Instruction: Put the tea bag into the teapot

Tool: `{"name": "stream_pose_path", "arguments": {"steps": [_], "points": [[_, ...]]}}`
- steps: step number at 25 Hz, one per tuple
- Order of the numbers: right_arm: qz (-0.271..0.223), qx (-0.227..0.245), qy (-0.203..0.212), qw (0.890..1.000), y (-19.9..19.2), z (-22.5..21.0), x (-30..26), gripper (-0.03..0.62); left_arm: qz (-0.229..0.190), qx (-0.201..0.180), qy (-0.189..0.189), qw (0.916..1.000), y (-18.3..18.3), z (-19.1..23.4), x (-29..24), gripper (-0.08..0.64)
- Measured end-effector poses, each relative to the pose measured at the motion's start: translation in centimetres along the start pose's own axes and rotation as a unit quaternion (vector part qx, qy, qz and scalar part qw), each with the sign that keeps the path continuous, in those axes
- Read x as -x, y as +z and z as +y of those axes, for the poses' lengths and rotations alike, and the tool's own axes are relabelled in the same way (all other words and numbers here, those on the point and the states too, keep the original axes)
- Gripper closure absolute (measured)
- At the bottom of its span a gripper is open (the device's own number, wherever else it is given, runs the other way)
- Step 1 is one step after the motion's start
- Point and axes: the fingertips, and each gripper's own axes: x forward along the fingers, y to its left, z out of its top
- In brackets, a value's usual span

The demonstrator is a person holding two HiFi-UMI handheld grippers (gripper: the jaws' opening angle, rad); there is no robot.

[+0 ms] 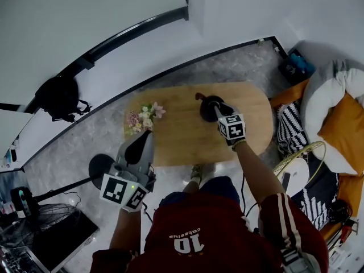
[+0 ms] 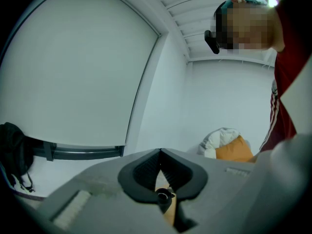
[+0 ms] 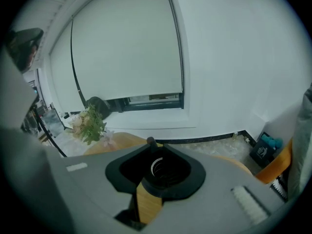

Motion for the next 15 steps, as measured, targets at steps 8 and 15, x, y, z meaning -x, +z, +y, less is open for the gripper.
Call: {"name": "stream_pose_path", "arguments": {"steps": [8, 15], "points": [[-0.011, -0.003, -0.014, 1.0, 0.6, -0.7, 2.3, 0.52, -0.006, -0.007, -0.008, 0.9999, 0.7, -0.8, 0.2, 0.558], [-0.03, -0.017, -0.045, 0.998, 1.4, -2.9, 7.0, 0.523, -0.008, -0.004, -0.038, 0.9992, 1.4, -2.7, -0.4, 0.558]]}}
